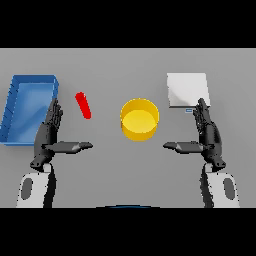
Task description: Pick up the red beaker and tilt it to pour out 1 green nut into yellow bowl. Pick up the yellow bowl and place it on the metallic measuring scale.
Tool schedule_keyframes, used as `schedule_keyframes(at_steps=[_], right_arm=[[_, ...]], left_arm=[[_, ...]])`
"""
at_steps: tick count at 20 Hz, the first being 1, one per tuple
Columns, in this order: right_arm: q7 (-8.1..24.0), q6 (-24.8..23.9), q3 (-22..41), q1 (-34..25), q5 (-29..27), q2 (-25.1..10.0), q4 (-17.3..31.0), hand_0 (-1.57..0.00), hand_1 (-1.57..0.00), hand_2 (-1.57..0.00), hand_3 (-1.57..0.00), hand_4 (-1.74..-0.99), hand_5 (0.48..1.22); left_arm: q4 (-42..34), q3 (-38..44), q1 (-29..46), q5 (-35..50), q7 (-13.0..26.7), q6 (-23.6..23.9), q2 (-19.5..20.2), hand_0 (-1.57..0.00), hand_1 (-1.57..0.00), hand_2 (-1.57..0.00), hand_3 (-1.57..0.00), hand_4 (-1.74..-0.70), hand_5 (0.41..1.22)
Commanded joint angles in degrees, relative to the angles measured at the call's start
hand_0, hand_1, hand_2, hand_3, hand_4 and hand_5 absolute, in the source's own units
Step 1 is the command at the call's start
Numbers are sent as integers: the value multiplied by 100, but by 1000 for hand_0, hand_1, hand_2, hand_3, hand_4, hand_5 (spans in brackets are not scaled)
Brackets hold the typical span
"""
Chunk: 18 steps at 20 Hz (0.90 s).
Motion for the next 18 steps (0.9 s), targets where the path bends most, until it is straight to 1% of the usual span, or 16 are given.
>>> schedule_keyframes(at_steps=[1,6,7,8,9,10,11,12,14,15,17,18], right_arm=[[-1,-1,-6,1,-6,-6,-1,1,1,1,1,-1245,681],[-41,49,-32,76,-42,-60,-25,1,1,1,1,-1245,681],[-501,-45,183,278,509,-303,-237,1,1,1,1,-1245,681],[-698,-136,352,426,896,-407,-359,1,1,1,1,-1242,678],[-774,-171,460,529,1115,-476,-495,1,1,1,1,-1239,679],[-722,-209,545,603,1269,-507,-657,1,1,1,1,-1235,679],[-659,-250,571,635,1359,-523,-713,1,1,1,1,-1235,678],[-662,-234,606,663,1389,-537,-788,1,1,1,1,-1235,678],[-607,-171,607,635,1330,-549,-819,1,1,1,1,-1245,681],[-608,-126,593,637,1265,-552,-823,1,1,1,1,-1250,681],[-576,-18,606,687,1126,-517,-873,1,1,1,1,-1265,680],[-645,37,618,762,1066,-507,-917,1,1,1,1,-1275,680]], left_arm=[[2,1,-5,1,3,6,-1,1,1,1,1,-1204,652],[50,16,-45,0,2,15,1,1,1,1,1,-1204,652],[-167,-171,105,-293,-55,1,166,1,1,1,1,-1204,652],[-378,-332,261,-463,-71,-39,240,1,1,1,1,-1207,649],[-526,-435,335,-581,-9,-45,280,1,1,1,1,-1212,650],[-630,-489,361,-647,146,-43,314,1,1,1,1,-1218,654],[-705,-543,409,-711,230,-17,304,1,1,1,1,-1223,658],[-778,-568,428,-725,308,-18,309,1,1,1,1,-1224,660],[-747,-593,455,-732,281,-117,384,1,1,1,1,-1230,662],[-753,-606,380,-753,338,-130,405,1,1,1,1,-1239,668],[-446,-592,172,-786,429,-151,394,1,1,1,1,-1276,691],[-255,-531,27,-701,405,-186,365,1,1,1,1,-1301,702]])
